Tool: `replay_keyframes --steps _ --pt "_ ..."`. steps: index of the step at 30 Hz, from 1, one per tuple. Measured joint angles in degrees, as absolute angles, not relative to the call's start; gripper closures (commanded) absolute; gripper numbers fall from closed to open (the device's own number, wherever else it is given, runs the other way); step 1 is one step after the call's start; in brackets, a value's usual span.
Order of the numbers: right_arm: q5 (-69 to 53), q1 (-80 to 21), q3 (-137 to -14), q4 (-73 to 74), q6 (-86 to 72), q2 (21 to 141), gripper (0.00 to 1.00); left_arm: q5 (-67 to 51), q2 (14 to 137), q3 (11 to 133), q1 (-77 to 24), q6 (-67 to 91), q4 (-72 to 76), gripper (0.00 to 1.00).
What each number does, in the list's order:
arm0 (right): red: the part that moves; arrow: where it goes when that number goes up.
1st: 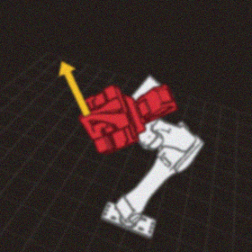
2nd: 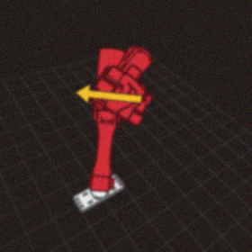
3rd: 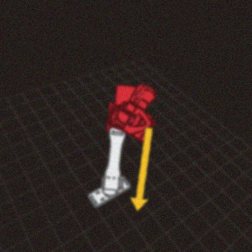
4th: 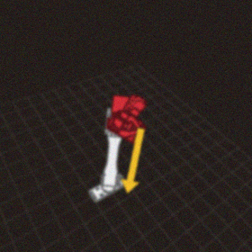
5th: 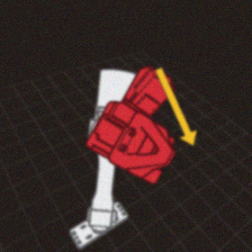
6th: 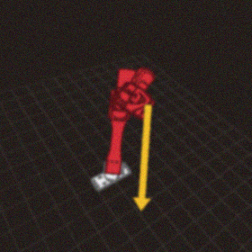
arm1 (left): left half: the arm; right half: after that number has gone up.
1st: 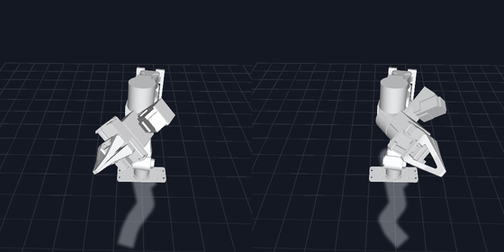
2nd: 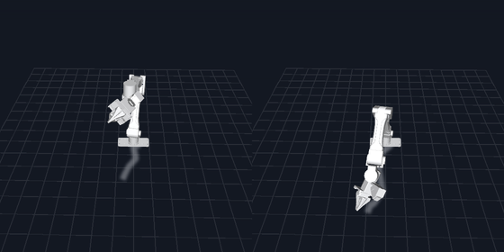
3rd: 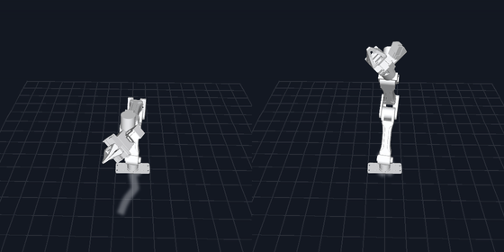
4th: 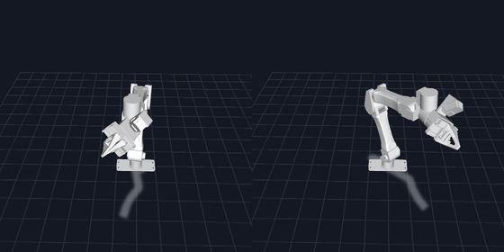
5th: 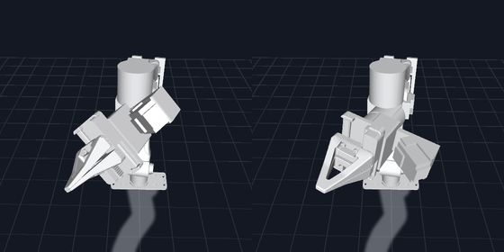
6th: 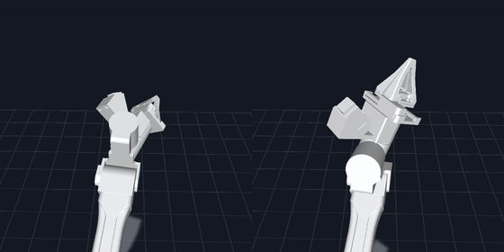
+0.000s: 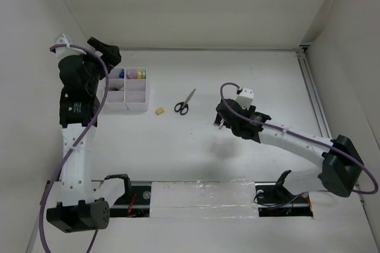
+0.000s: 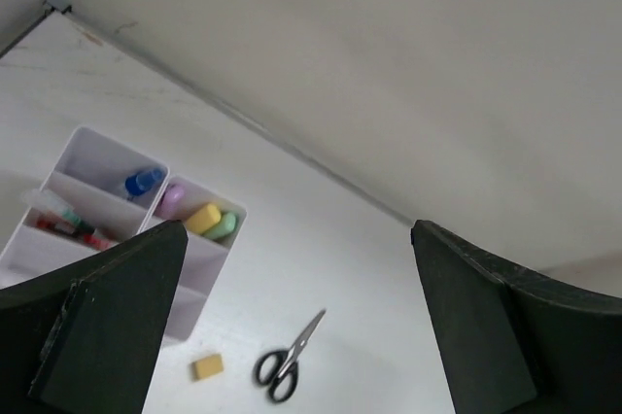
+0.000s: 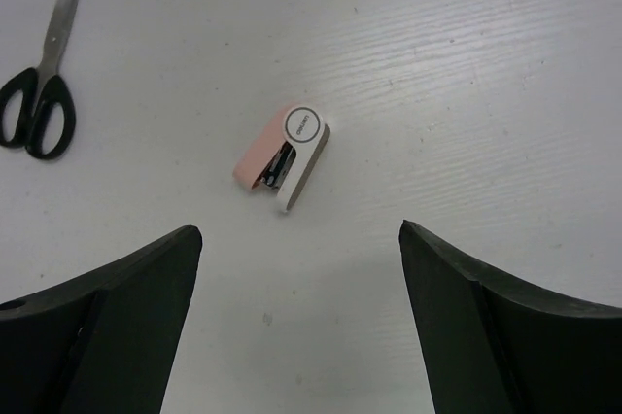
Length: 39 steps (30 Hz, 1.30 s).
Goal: Sort the stationery into containers
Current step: Pick up the stapler from the center of the board.
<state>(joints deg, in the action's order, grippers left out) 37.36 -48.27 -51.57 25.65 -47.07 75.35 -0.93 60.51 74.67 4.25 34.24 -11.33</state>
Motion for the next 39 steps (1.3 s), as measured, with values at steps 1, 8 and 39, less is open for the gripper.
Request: replay_keyframes --steps 1,8,39 --pt "38.06 -48.27 -52.86 27.66 -49.21 76.88 0.14 -2.00 59.40 73.21 4.25 33.30 -12.19 0.00" --pt "39.75 -48.01 -65.28 38.39 -63.18 90.87 0.18 -8.29 55.86 60.01 4.25 28.29 -14.94 0.00" --pt "33.85 -43.83 -73.12 39.81 -69.01 109.86 1.00 -21.04 49.52 54.81 4.25 27.09 -12.91 0.00"
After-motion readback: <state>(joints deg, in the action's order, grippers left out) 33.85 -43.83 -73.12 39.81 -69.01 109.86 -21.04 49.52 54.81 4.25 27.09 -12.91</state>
